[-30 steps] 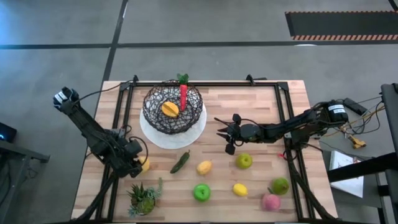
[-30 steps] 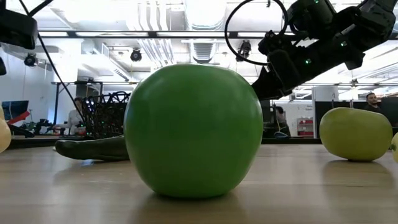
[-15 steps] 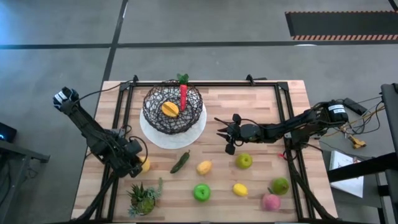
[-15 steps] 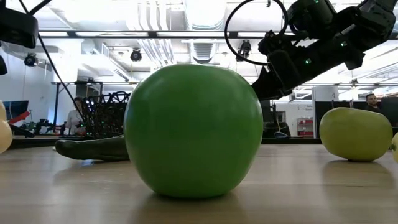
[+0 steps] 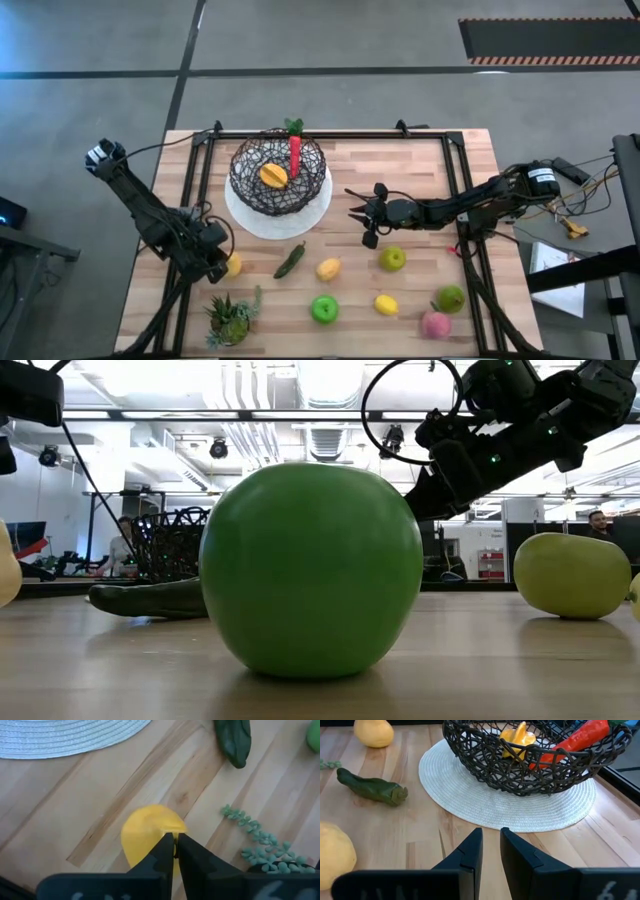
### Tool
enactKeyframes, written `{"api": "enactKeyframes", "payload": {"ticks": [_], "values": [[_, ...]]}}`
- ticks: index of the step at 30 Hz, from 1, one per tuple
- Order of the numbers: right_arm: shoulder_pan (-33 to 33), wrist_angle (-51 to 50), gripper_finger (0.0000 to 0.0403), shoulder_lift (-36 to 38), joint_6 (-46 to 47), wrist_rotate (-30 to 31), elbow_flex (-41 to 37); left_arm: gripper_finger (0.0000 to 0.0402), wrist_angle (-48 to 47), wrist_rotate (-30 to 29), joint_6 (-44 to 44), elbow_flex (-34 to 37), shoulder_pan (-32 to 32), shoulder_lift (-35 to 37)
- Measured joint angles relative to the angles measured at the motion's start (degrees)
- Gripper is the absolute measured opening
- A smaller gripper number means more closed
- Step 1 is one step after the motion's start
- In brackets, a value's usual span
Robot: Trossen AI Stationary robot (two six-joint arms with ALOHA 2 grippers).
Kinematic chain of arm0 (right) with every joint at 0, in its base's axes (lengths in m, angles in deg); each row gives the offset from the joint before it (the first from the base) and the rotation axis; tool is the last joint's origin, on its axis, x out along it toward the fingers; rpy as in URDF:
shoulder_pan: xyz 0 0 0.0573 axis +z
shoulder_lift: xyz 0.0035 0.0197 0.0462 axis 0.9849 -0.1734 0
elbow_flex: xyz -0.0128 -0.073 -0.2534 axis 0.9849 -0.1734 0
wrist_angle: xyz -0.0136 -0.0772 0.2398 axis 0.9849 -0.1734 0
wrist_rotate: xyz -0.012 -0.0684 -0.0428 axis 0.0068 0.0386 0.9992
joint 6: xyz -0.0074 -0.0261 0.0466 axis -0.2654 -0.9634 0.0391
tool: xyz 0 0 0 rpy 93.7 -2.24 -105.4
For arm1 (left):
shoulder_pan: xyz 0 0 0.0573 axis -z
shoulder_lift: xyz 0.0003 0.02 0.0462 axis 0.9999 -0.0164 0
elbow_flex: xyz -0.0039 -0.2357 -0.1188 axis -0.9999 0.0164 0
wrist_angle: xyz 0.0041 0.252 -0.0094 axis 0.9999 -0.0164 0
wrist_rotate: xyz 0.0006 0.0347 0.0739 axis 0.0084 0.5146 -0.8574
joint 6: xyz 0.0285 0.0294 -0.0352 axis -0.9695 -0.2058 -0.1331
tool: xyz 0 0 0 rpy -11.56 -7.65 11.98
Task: Build produce basket
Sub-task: Put the yellow pear into the wire basket
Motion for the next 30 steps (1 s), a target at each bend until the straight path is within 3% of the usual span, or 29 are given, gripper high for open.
{"api": "enactKeyframes", "payload": {"ticks": [19,27,30], "values": [[0.0,0.0,0.0057,0.0,0.0,0.0,0.0,0.0,-0.26,-1.15,-2.37,-0.22,-0.04,-0.99],[0.0,0.0,0.0057,0.0,-0.15,0.0,0.0,0.0,0.01,-12.11,-8.98,-5.34,0.0,-0.37],[0.0,0.0,0.0057,0.0,-0.2,0.0,0.0,0.0,0.27,-20.35,-12.57,-7.08,-0.22,-0.12]]}}
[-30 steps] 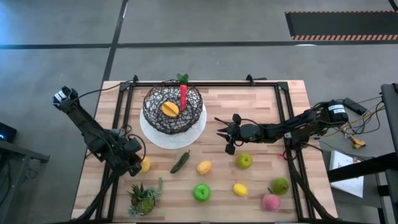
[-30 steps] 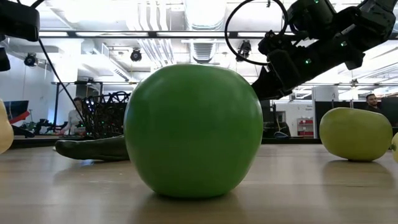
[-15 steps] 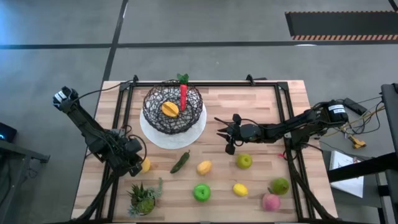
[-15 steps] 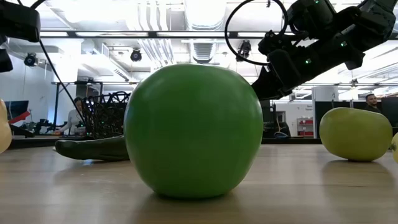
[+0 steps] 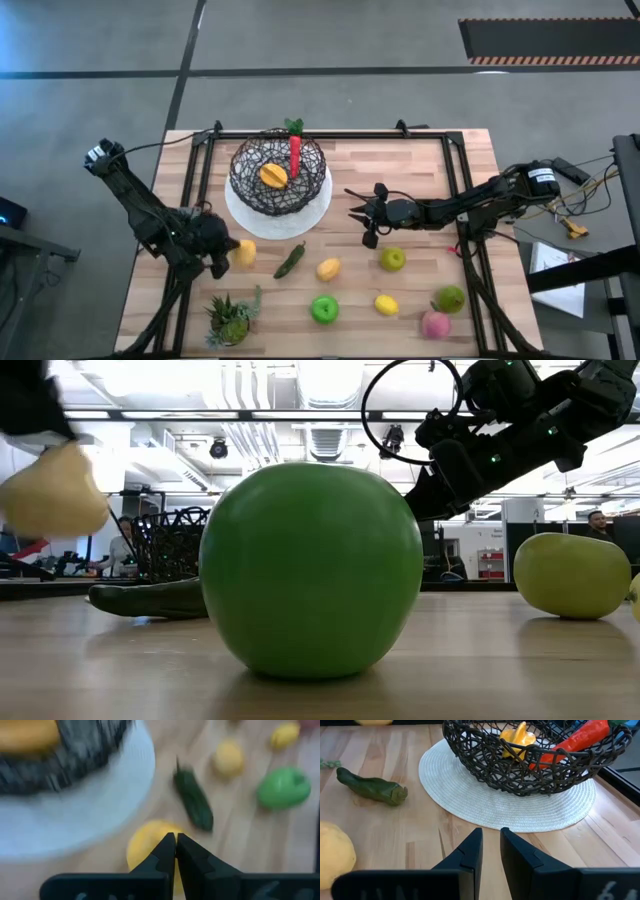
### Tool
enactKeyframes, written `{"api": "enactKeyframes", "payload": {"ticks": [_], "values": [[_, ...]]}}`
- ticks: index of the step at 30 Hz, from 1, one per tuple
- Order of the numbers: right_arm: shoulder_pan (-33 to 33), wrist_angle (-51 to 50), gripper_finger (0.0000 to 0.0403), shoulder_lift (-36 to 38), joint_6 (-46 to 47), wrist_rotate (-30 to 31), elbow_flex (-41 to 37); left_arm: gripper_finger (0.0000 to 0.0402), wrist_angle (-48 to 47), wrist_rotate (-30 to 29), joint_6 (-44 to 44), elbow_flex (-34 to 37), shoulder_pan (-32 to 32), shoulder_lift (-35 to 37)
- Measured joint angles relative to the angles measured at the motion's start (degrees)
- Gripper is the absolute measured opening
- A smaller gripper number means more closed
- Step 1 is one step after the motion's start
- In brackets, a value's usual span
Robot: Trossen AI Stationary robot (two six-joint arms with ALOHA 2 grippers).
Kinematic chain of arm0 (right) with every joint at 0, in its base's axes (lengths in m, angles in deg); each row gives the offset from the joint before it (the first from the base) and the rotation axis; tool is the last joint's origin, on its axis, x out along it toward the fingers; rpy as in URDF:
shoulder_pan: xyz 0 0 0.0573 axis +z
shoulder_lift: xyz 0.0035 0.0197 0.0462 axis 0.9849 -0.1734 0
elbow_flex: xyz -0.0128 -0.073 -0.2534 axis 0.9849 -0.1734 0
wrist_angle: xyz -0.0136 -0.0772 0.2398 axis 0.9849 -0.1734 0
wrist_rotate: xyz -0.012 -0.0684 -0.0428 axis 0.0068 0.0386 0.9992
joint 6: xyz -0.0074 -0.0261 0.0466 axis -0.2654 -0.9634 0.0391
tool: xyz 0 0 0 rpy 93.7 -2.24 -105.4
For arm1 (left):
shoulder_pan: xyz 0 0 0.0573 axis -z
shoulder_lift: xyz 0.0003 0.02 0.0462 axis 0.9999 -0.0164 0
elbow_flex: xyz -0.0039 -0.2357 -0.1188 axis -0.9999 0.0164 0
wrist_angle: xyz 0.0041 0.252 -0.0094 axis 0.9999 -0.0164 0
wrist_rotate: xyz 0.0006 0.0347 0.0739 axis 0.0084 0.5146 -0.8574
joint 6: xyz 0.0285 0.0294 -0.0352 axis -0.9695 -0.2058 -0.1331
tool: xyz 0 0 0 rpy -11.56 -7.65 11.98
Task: Build produce basket
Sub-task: Put the yellow pear into the wire basket
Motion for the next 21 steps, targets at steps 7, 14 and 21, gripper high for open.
{"api": "enactKeyframes", "payload": {"ticks": [7,14,21], "values": [[0.0,0.41,0.0057,0.0,0.02,0.02,0.0,0.0,6.35,-16.75,-19.17,-2.55,-7.43,0.86],[0.0,0.62,0.0057,0.0,0.29,0.02,0.0,0.0,19.98,-13.95,-48.47,-1.16,-25.29,3.33],[0.0,1.24,0.0057,0.0,0.68,0.02,0.0,0.0,20.4,1.99,-54.12,2.21,-46.5,3.49]]}}
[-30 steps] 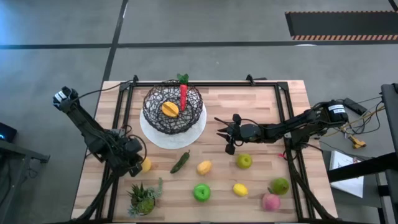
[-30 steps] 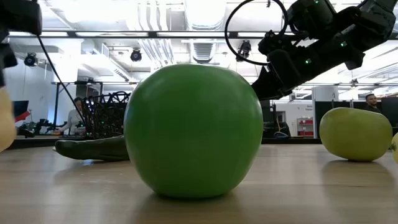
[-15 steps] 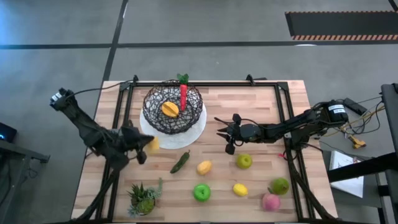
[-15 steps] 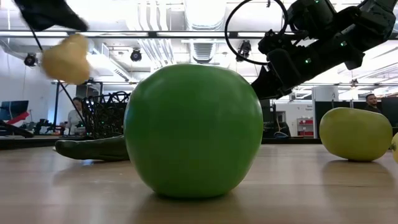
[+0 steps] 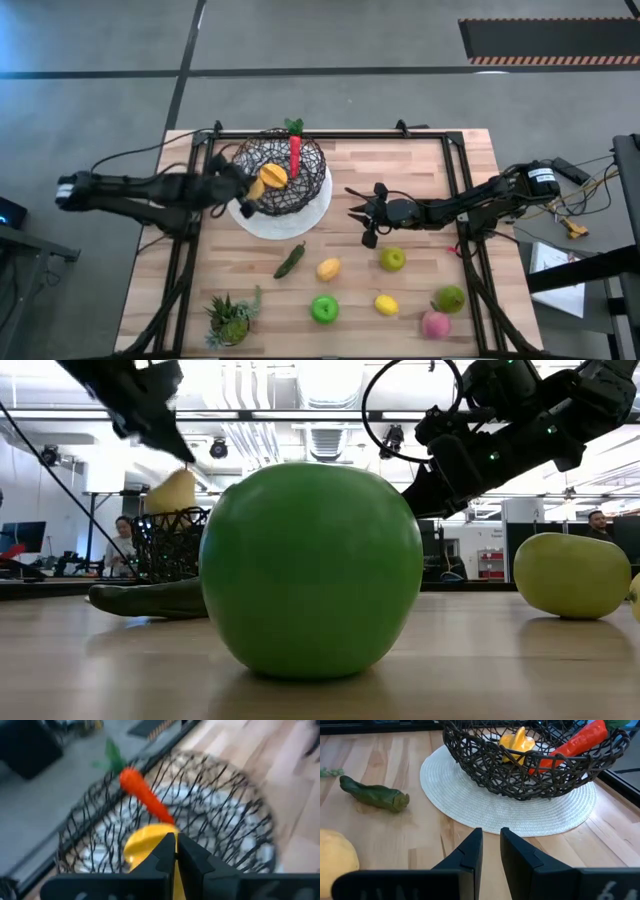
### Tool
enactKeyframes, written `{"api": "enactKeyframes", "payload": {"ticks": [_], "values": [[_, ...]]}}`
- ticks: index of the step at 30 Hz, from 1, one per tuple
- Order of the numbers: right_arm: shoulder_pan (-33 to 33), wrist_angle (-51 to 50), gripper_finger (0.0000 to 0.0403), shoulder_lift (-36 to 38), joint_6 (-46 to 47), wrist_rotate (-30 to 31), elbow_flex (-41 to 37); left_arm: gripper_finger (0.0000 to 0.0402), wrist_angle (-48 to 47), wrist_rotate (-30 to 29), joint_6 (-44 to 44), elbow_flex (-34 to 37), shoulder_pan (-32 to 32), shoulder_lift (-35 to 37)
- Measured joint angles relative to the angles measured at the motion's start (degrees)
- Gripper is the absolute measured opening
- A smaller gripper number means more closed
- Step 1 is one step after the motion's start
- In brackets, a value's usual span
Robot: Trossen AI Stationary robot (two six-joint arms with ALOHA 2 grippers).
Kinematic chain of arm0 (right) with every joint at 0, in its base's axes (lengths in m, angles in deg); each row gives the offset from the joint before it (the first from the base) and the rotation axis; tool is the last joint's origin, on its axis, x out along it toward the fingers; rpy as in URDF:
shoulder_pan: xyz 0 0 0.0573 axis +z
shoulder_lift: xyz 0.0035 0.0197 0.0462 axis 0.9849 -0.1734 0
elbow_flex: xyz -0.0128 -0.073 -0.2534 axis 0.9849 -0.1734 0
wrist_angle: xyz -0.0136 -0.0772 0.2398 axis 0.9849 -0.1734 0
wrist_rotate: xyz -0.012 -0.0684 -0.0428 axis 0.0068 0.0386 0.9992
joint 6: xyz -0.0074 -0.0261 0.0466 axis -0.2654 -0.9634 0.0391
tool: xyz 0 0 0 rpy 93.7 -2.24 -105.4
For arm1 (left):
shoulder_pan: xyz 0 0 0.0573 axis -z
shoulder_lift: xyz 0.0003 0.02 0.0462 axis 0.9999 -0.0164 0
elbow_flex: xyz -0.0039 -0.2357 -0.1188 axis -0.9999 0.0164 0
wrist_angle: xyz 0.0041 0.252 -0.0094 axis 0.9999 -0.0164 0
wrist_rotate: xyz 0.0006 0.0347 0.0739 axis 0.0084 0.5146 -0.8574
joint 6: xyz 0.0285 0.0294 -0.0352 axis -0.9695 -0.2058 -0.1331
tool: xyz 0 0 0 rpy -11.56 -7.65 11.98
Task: Build produce basket
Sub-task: Put the yellow pear into the wire basket, then put the right green apple into the wire basket
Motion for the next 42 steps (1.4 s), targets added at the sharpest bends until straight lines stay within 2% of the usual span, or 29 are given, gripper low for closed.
{"api": "enactKeyframes", "payload": {"ticks": [4,6,9,18,21,24,28,32,34,37,42], "values": [[0.0,0.02,0.0057,0.0,-0.02,0.0,0.0,0.0,5.91,4.2,-3.4,4.27,-7.05,-1.98],[0.0,0.01,0.0057,0.0,-0.02,0.0,0.0,0.0,9.56,4.41,-4.27,6.34,-9.44,-3.14],[0.0,0.01,0.0057,0.0,-0.02,0.0,0.0,0.0,10.0,4.42,-4.33,7.83,-12.62,-5.18],[-0.02,0.02,0.0057,0.0,-0.04,0.0,0.0,0.0005,12.37,4.31,-4.42,9.5,-16.62,-11.17],[-0.02,0.02,0.0057,0.0,-0.04,0.0,0.0,0.0034,12.62,5.09,-6.06,8.8,-16.77,-12.68],[-0.02,0.02,0.0057,0.0,-0.04,0.0,0.0,0.0081,12.68,4.66,-7.55,7.93,-16.79,-13.17],[-0.02,-0.02,0.0057,0.0,-0.33,-0.02,0.0,0.0144,12.11,3.71,-9.54,6.72,-17.03,-11.86],[-0.02,-0.86,0.0057,0.0,-5.81,-0.05,0.03,0.0178,11.93,2.99,-10.16,4.58,-16.86,-8.86],[0.0,-2.59,0.0057,0.04,-5.81,-0.44,0.67,0.0183,12.9,3.43,-10.15,4.19,-15.93,-6.8],[-0.02,-9.18,0.0057,1.08,-5.66,-0.66,2.96,0.0185,16.25,7.23,-10.4,5.16,-13.24,-3.51],[-0.02,-30.88,0.0057,4.67,-0.53,-0.09,9.7,0.0185,25.65,14.87,-11.87,9.41,-5.54,0.37]]}}
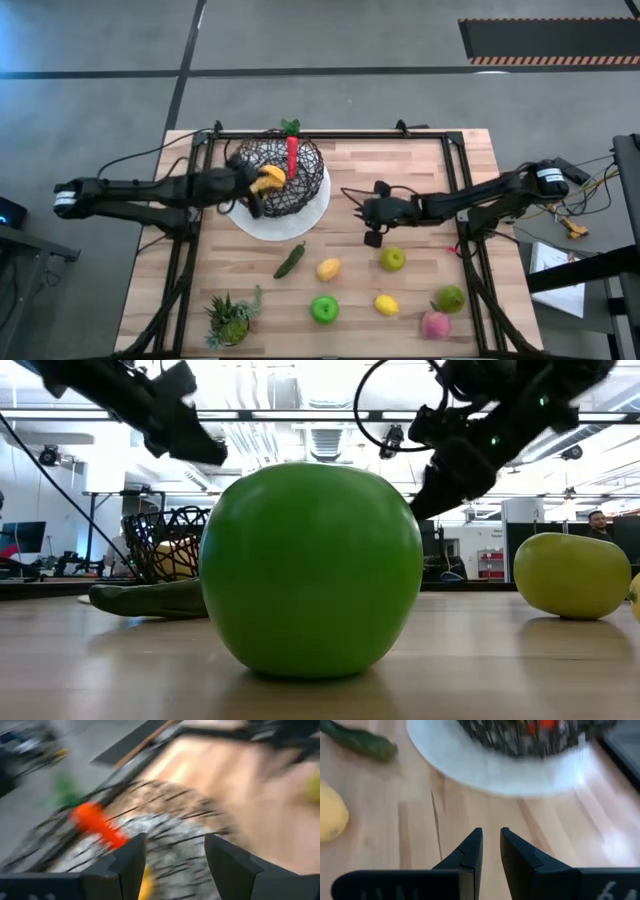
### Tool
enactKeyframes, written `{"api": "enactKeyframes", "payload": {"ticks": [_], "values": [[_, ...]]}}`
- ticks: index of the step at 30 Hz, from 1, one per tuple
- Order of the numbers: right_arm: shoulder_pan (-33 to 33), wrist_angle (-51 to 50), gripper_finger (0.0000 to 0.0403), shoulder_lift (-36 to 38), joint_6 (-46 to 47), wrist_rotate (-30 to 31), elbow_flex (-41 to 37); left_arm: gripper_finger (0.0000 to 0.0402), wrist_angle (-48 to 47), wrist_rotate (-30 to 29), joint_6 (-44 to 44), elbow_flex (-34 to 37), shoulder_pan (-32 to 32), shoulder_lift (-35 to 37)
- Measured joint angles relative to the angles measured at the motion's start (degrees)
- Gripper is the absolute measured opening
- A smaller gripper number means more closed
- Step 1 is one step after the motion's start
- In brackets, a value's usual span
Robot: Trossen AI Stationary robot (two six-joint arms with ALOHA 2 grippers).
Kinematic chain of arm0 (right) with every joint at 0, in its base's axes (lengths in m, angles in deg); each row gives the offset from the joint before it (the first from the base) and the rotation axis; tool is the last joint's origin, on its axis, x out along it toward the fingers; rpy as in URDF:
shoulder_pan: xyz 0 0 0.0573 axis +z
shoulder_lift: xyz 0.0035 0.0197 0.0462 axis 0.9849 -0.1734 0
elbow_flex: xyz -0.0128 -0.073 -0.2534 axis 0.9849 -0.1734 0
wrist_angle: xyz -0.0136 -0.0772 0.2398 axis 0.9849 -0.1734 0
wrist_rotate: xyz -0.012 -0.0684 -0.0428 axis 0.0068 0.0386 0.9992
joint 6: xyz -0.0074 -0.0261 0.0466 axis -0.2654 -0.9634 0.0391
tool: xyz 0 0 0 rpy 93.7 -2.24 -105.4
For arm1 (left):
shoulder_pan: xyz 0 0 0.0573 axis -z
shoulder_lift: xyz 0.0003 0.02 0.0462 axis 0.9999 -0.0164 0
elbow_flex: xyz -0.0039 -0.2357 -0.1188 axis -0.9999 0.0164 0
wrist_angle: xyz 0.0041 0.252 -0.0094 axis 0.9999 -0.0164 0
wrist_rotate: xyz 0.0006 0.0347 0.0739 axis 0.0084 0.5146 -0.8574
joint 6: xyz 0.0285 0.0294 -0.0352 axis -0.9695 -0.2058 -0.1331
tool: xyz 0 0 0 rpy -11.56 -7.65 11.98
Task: Build produce basket
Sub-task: Put the right green apple into the wire basket
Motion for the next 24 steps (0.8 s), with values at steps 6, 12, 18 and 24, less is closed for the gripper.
{"api": "enactKeyframes", "payload": {"ticks": [6,12,18,24], "values": [[0.29,-27.16,0.0063,3.51,12.67,0.01,7.95,0.0185,22.08,1.54,-5.98,7.71,10.14,-0.29],[2.06,-43.78,0.0127,6.82,25.96,-4.56,9.58,0.0185,32.97,1.46,-8.43,11.59,12.5,-4.11],[9.49,-44.24,0.0217,8.85,33.84,-12.44,6.86,0.0185,33.26,1.4,-8.46,11.57,12.48,-8.07],[18.4,-46.86,0.0299,9.93,43.5,-12.1,6.71,0.0185,33.76,1.37,-8.46,11.57,12.46,-10.36]]}}
